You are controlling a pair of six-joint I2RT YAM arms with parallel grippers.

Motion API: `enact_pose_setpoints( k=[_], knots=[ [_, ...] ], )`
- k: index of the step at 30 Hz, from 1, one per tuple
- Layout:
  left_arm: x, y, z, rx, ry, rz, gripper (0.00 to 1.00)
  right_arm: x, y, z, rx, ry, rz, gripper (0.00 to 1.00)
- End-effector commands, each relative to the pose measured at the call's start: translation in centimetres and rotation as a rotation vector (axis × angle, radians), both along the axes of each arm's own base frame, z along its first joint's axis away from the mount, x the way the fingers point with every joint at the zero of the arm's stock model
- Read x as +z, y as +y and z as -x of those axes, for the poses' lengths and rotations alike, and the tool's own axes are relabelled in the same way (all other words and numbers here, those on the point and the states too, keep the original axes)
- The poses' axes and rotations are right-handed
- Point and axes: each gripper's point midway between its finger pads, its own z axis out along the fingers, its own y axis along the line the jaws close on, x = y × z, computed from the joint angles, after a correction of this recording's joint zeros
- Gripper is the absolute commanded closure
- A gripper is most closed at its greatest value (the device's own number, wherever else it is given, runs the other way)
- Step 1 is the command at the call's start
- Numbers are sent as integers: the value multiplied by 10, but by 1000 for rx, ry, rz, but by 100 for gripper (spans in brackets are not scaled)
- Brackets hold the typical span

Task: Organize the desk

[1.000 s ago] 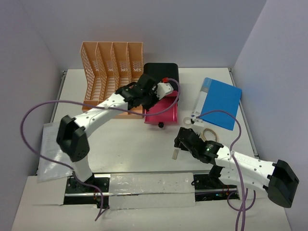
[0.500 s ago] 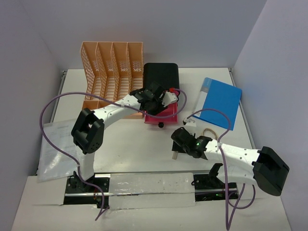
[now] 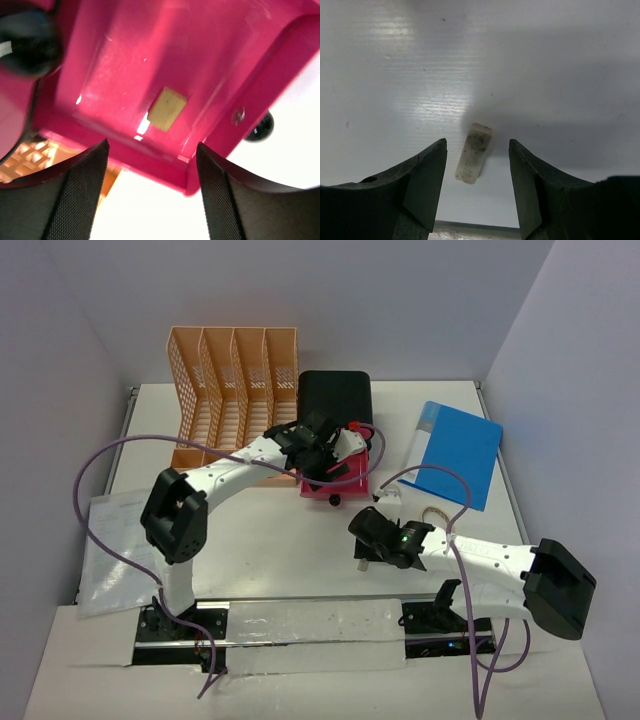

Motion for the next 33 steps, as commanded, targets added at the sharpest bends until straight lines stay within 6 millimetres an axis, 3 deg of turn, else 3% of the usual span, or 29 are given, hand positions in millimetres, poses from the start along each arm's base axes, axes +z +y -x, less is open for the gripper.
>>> enact_pose_setpoints(
  k=[1,7,12,14,15,16,17,19,20,21,22,25,30,33],
  knots=[
    [90,12,8,19,-154,145,18,6,4,2,-22,5,27,40],
    [105,46,34,41,-146,186,16,-12,19,11,17,63,23,41],
    [115,112,47,150,-172,250,14,-26,21,12,21,87,56,45],
    [105,146,48,220,-186,244,12,-28,23,13,26,94,55,59],
    [87,163,53,249,-166,216,12,-29,22,13,28,93,62,67],
    [95,175,51,276,-194,228,12,-29,21,14,27,96,69,76],
    [83,199,57,320,-191,218,10,-28,19,14,26,92,80,88],
    [67,223,64,367,-185,199,9,-24,17,12,28,82,89,98],
    [46,241,74,407,-163,172,8,-16,19,8,40,59,83,100],
    [48,249,74,431,-178,175,8,-12,18,7,52,45,88,100],
    [33,258,81,460,-149,155,8,2,24,1,82,2,80,100],
    [11,264,87,505,-104,143,10,54,40,-17,165,-173,46,100],
    [10,265,78,590,-125,185,12,158,52,-66,209,-535,63,100],
    [6,264,79,603,-109,189,13,192,47,-103,146,-713,117,100]
  ],
)
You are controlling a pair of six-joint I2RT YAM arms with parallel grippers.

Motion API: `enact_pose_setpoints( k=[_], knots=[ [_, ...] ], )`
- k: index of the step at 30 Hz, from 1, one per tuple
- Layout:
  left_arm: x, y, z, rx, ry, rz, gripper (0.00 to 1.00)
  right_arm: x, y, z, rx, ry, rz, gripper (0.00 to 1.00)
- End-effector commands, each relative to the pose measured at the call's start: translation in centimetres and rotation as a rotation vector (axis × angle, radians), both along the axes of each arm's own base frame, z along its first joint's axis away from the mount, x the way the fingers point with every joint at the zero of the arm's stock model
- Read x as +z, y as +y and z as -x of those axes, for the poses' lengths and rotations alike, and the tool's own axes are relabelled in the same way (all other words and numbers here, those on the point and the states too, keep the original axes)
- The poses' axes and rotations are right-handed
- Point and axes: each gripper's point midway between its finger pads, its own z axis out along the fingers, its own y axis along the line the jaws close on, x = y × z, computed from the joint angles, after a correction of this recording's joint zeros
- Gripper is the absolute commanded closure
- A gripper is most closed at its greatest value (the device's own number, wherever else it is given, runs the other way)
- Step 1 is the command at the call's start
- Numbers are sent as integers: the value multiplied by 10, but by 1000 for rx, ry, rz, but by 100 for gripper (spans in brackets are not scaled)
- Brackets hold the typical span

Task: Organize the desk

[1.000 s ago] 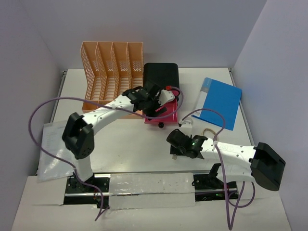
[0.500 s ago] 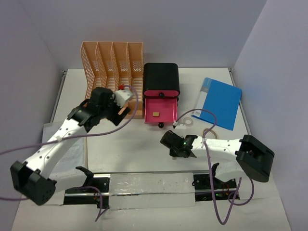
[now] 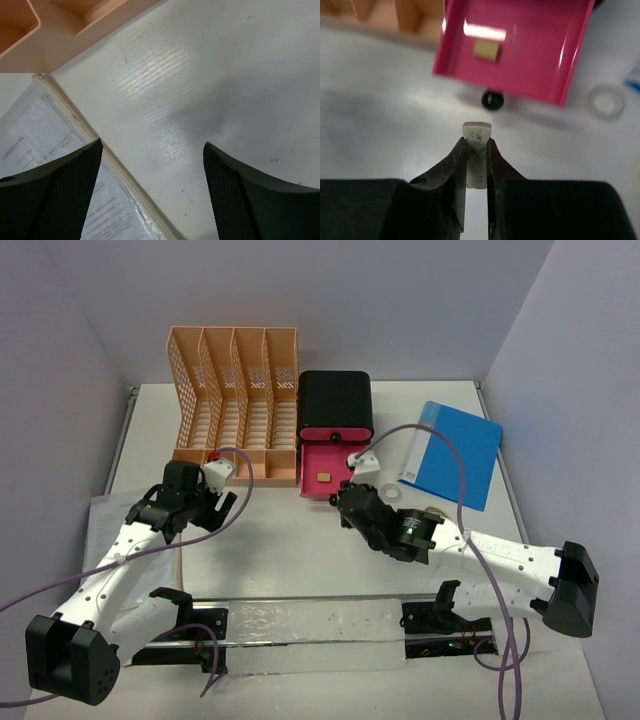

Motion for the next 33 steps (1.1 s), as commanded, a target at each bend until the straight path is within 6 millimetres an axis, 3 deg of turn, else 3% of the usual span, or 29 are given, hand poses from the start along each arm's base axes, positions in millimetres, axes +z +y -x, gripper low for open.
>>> enact_pose_setpoints(
  k=[1,5,10,17,21,23,24,28,33],
  knots=[
    [12,-2,-18,68,-73,50,13,85,-6,-68,-87,-394,23,100],
    [2,3,-16,85,-56,30,13,80,-27,-127,-188,-442,1,100],
    [-6,4,-16,90,-32,25,13,54,-26,-154,-196,-384,30,100],
    [-14,2,-18,82,-5,30,15,8,-25,-157,-217,-286,72,100],
    [-14,1,-17,78,5,34,15,-7,-21,-158,-214,-242,71,85],
    [-13,1,-17,81,1,35,15,-13,-21,-159,-222,-218,91,73],
    [-13,1,-17,82,0,36,15,-14,-20,-159,-217,-209,95,63],
    [-13,2,-16,83,3,39,15,-14,-14,-157,-193,-190,79,47],
    [-12,2,-15,80,4,46,15,-2,-16,-152,-192,-190,51,44]
  ],
)
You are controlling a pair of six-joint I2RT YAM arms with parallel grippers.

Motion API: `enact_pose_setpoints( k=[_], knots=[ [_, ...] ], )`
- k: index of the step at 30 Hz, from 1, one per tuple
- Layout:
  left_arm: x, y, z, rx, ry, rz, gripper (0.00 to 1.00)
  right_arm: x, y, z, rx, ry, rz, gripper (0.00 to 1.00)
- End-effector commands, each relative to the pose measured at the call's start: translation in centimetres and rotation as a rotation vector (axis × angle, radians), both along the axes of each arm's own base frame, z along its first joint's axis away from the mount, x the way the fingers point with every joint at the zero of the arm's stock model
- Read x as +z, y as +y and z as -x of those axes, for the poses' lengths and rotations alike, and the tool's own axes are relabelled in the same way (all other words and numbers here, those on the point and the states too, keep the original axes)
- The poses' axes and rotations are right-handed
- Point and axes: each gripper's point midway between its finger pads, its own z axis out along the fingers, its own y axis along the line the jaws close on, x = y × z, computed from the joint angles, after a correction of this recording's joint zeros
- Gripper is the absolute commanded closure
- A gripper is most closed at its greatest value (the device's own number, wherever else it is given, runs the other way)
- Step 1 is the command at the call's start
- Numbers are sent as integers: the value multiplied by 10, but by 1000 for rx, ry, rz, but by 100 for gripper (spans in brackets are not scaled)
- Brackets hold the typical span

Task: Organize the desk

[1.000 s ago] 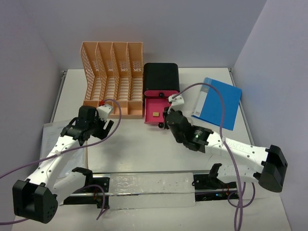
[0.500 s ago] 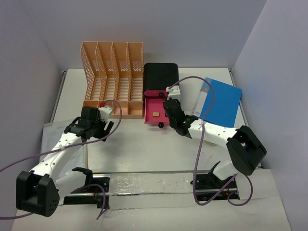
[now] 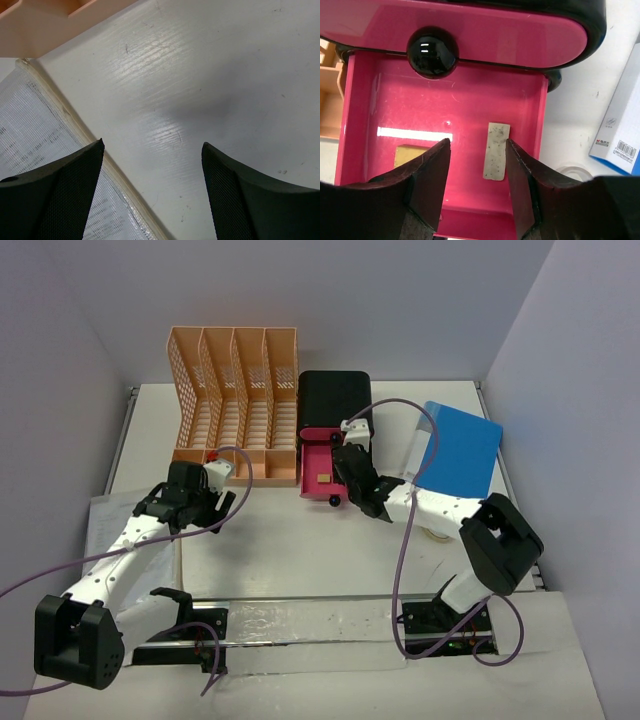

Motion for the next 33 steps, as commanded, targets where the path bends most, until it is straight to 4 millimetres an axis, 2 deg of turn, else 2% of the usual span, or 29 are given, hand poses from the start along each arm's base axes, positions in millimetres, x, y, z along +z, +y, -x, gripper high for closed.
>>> enact_pose_setpoints(
  k=[1,4,6,8,11,15,17,18,22,23,26,30,33],
  knots=[
    [11,-6,-9,-5,-46,44,15,35,2,-1,-12,-43,-72,44],
    [11,-5,-8,-3,-47,44,15,56,-4,10,-23,-63,-141,45],
    [13,-5,-9,-2,-52,46,15,52,-3,21,-12,-40,-200,46],
    [13,-5,-9,1,-52,46,15,64,-5,37,-11,-47,-315,47],
    [12,-7,-9,-9,-46,55,15,52,-2,58,-26,-15,-489,47],
    [11,-7,-9,-10,-44,57,15,10,10,86,26,58,-570,45],
    [12,-8,-8,-15,-43,63,15,0,19,93,48,73,-575,9],
    [12,-8,-8,-16,-41,65,15,-4,22,93,54,77,-574,0],
    [13,-7,-8,-14,-49,67,15,-17,35,96,78,73,-518,1],
    [14,-7,-8,-14,-49,67,15,-14,37,95,79,69,-521,1],
    [13,-7,-8,-14,-50,67,15,-32,42,88,43,98,-455,6],
    [13,-6,-8,-15,-49,68,15,-45,41,77,-16,125,-377,20],
    [13,-6,-8,-17,-48,66,15,-51,42,70,-49,135,-332,25]
  ],
)
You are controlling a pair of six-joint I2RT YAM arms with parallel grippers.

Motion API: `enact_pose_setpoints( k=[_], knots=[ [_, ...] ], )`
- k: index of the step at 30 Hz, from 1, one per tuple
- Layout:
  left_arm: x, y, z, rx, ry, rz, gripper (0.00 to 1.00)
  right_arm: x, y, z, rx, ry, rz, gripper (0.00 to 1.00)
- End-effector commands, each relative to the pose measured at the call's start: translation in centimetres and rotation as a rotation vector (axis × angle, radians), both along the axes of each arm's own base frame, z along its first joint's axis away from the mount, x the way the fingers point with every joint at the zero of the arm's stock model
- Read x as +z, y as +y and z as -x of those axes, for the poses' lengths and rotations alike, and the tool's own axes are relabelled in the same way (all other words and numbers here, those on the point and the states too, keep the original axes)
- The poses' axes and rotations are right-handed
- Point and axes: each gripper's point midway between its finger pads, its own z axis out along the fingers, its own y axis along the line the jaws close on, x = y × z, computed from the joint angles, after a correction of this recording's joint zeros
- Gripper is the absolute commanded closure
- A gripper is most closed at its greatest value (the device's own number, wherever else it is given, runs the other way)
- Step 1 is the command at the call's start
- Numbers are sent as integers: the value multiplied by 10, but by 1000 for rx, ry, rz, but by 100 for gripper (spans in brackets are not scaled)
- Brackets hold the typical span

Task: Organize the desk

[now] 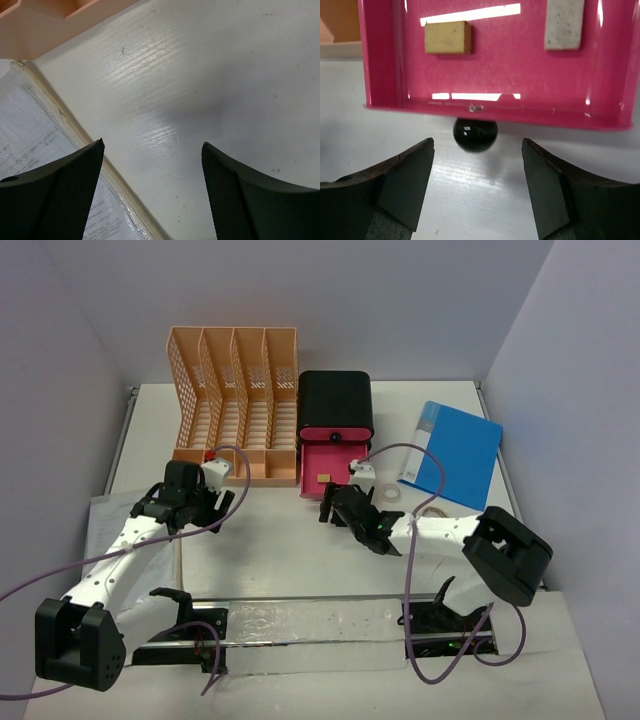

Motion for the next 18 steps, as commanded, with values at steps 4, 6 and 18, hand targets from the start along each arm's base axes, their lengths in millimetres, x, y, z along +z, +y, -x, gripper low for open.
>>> enact_pose_setpoints(
  k=[4,6,18],
  knots=[
    [10,-4,-9,-15,-46,26,15,14,4,-25,-84,-57,36,32],
    [10,-4,-9,-15,-46,26,15,15,7,-28,-82,-62,45,37],
    [10,-5,-8,-18,-41,30,15,41,6,-33,-86,-131,11,82]
  ],
)
